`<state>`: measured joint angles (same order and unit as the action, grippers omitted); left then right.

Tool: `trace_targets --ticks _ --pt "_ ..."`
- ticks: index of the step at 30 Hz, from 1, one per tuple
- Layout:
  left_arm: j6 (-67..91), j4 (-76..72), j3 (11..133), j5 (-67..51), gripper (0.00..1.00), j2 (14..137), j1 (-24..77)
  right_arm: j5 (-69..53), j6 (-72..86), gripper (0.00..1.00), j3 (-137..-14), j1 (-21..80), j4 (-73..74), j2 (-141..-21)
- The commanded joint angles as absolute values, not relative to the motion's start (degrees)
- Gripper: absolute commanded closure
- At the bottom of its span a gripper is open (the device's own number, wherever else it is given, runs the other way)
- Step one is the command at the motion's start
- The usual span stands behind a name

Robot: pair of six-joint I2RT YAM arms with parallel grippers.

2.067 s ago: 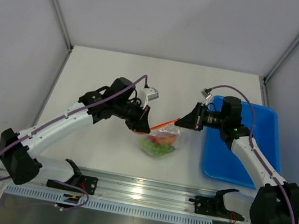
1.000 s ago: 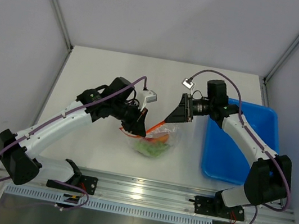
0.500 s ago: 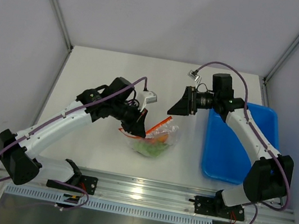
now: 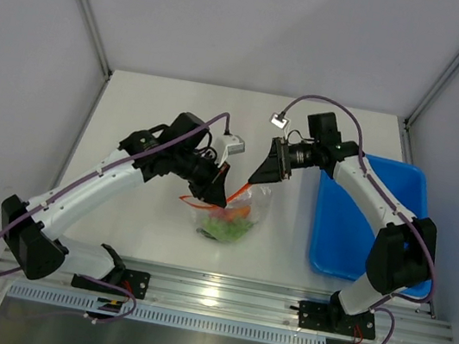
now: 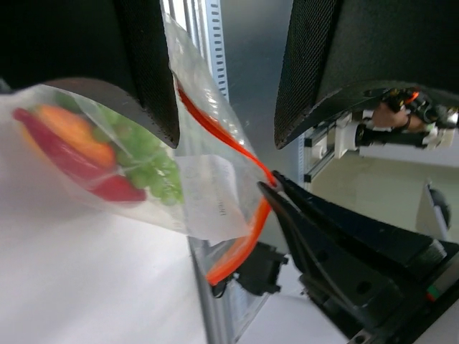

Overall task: Place the food in the zip-top bag and seal the zipper
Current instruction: Zip the zipper food storage bag at the center of the board.

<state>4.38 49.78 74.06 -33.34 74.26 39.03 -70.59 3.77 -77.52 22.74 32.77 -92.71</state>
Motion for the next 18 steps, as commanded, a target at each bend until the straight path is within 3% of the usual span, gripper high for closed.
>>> trace_targets --ticks 1,7,18 --pt "2.81 49.83 77.25 -35.33 1.0 74.88 38.58 -76.99 1.93 0.43 -78.93 24.08 32.52 -92.99" --pt "2.55 50.36 77.96 -35.42 0.99 76.38 38.67 -79.63 1.33 0.53 -78.66 26.1 32.95 -94.13" --pt "2.72 50.71 79.02 -35.51 0.99 77.61 38.67 -73.49 -3.6 0.55 -76.73 27.51 36.73 -92.2"
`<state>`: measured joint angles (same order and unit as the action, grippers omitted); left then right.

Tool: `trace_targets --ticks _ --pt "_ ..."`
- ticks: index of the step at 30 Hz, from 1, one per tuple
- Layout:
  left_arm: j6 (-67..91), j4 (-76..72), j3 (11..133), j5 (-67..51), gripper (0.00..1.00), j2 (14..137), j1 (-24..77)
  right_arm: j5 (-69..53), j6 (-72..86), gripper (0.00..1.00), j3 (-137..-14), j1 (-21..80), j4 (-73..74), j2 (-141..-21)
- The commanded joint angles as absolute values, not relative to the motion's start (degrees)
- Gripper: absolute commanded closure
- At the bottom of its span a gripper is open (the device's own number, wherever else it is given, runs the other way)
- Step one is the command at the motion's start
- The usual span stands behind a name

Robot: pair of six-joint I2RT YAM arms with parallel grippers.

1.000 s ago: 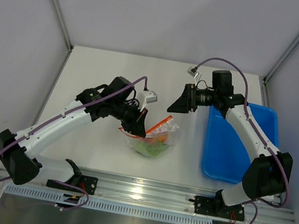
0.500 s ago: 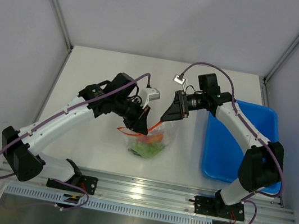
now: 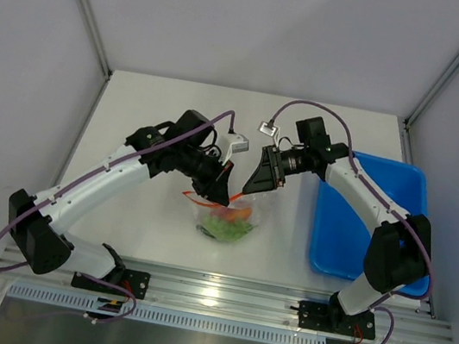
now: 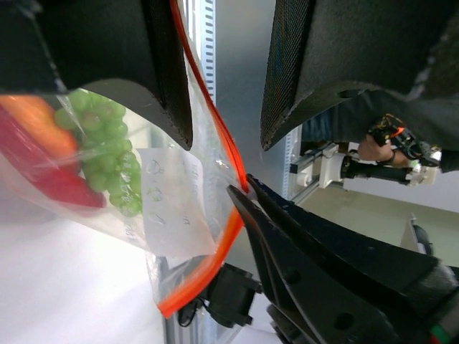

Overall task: Place the food in the zip-top bag and seal the zipper
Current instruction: Zip the zipper food storage bag at the center of the board.

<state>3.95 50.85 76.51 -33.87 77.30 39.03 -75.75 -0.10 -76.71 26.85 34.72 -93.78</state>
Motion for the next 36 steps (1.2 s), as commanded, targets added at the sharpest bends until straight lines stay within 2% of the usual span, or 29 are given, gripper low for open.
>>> trace_targets --ticks 1,6,17,20,21,23,31,36 --pt "2.72 50.71 79.01 -35.59 0.99 77.61 38.67 -72.35 -4.21 0.55 -76.82 28.03 37.96 -91.94" --pt "3.08 50.27 79.19 -36.03 0.99 77.7 38.58 -66.9 -6.24 0.57 -76.12 28.56 38.94 -90.71" --pt "3.78 49.92 78.4 -35.68 1.0 77.78 38.5 -63.81 -4.92 0.68 -73.92 28.48 36.39 -88.16" --pt "4.13 50.01 78.66 -35.51 0.99 77.96 38.5 -63.63 -4.04 0.81 -73.74 28.56 35.25 -87.81" --pt "4.22 49.84 78.58 -35.59 0.99 78.05 38.5 -63.55 -3.43 0.91 -73.65 28.48 34.98 -87.72" --pt "4.57 49.75 78.31 -35.42 0.99 77.96 38.5 -63.54 -2.99 1.0 -73.74 28.48 34.46 -87.63" --pt "5.97 50.62 78.66 -32.44 1.0 78.66 38.5 -59.42 7.0 1.0 -68.39 24.88 25.5 -83.16" --pt "8.87 54.65 80.41 -24.98 0.99 80.15 38.5 -53.98 14.75 1.0 -62.23 21.72 17.58 -78.67"
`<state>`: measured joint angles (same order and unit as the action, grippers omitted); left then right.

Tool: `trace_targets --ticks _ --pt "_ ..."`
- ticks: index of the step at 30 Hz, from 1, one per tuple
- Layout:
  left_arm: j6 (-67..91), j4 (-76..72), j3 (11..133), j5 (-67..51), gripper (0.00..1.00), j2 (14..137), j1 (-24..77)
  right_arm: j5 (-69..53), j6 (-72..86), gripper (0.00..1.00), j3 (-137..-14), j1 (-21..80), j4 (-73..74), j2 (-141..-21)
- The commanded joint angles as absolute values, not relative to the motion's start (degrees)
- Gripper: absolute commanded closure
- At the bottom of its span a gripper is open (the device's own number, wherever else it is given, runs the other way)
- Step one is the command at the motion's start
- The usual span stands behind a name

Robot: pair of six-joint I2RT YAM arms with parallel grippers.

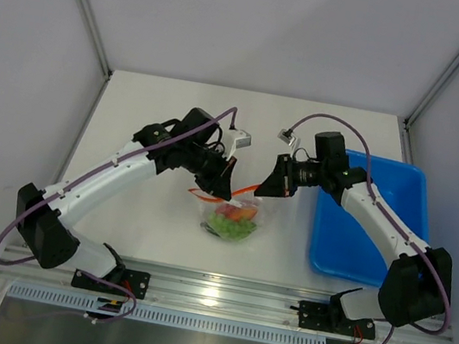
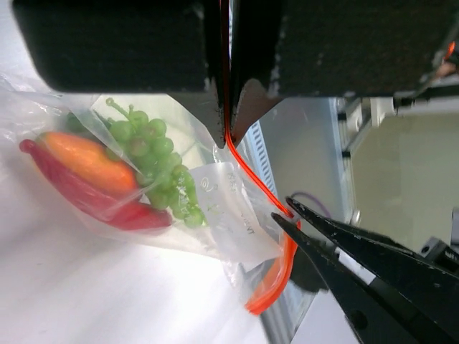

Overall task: Place the food in the zip-top bag and seal the zipper
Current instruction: Zip the zipper food storage bag at the center of the board.

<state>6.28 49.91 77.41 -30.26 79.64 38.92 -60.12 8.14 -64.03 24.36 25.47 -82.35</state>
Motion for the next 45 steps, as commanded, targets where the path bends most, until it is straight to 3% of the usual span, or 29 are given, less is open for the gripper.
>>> trace_targets --ticks 1,17,45 --pt "9.57 55.28 80.68 -24.27 1.0 80.85 38.58 -53.09 15.64 1.0 -61.62 21.45 17.06 -78.23" --pt "11.16 60.99 84.29 -16.53 0.99 81.21 38.5 -43.25 22.85 1.0 -55.9 18.46 13.97 -74.27" --pt "13.53 65.22 81.12 -13.8 0.93 75.77 38.58 -42.01 17.49 1.0 -58.8 13.97 18.72 -76.64"
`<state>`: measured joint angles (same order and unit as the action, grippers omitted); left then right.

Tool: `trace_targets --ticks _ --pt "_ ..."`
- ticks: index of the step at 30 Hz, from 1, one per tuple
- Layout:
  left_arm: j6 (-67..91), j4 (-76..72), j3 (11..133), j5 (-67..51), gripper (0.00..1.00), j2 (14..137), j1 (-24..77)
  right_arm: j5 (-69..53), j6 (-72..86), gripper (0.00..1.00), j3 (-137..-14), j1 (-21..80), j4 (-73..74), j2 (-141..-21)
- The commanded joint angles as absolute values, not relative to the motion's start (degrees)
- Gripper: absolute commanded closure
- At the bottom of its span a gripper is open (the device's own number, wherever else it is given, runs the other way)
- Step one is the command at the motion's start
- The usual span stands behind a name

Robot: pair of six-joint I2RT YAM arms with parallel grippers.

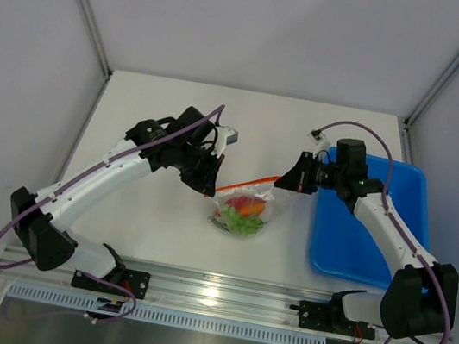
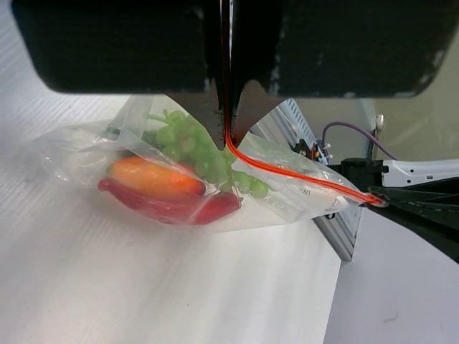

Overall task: Place the food in the zip-top bag and seal the zipper
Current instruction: Zip the zipper food storage bag at the center of the board, then place the zipper food storage bag at the center of the board.

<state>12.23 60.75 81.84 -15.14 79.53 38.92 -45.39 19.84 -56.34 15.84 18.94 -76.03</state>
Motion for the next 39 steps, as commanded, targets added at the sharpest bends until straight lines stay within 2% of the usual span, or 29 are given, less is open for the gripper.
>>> trace_targets --ticks 1,9,12,13,14,15,18,19,21,22,23,28,30,36,39 --pt "13.62 65.39 80.34 -13.8 0.94 75.59 38.58 -42.19 17.58 1.0 -58.89 13.8 18.55 -76.81" --pt "14.24 65.57 79.98 -14.68 0.96 74.79 38.58 -44.03 17.14 1.0 -60.2 13.8 17.93 -78.48" --pt "14.24 65.3 80.42 -14.85 0.9 75.41 38.58 -44.65 16.79 1.0 -60.73 14.24 17.67 -78.75" --pt "14.24 65.22 80.42 -14.94 0.82 75.67 38.58 -45.17 16.61 1.0 -60.99 14.76 17.93 -79.1" --pt "14.33 64.95 80.51 -15.12 0.78 75.67 38.58 -45.61 16.44 1.0 -61.26 15.03 17.93 -79.36" --pt "14.24 64.6 80.25 -15.55 0.69 75.59 38.5 -45.96 16.09 1.0 -61.87 15.46 18.19 -79.63" --pt "14.24 63.9 80.77 -15.12 0.56 75.85 38.5 -47.28 17.31 1.0 -63.1 16.78 17.75 -81.2" --pt "14.15 63.72 80.95 -15.38 0.46 75.94 38.5 -47.55 17.23 1.0 -64.93 17.31 18.19 -81.73" --pt "14.33 62.59 80.77 -14.33 0.39 76.29 38.5 -47.72 16.26 1.0 -66.7 19.24 20.12 -83.66" --pt "14.33 62.58 81.12 -13.02 0.31 76.55 38.5 -47.9 15.22 1.0 -67.84 19.77 20.91 -84.19" --pt "14.94 62.67 81.21 -11.7 0.02 76.64 38.5 -48.07 15.21 1.0 -67.76 20.3 20.92 -84.98" --pt "17.13 64.07 83.41 -2.48 0.01 75.77 38.06 -50.18 17.32 1.0 -68.9 21.44 19.77 -87.01" --pt "19.68 65.12 84.37 4.55 0.0 74.8 37.71 -50.19 16.43 1.0 -70.31 21.88 20.92 -87.97" --pt "23.38 64.86 87.44 10.62 0.0 69.35 36.74 -50.98 17.5 1.0 -76.36 23.73 21.79 -94.21" --pt "23.12 62.24 88.42 10.11 0.0 66.8 36.74 -51.42 19.85 1.0 -78.83 23.64 19.96 -98.51"
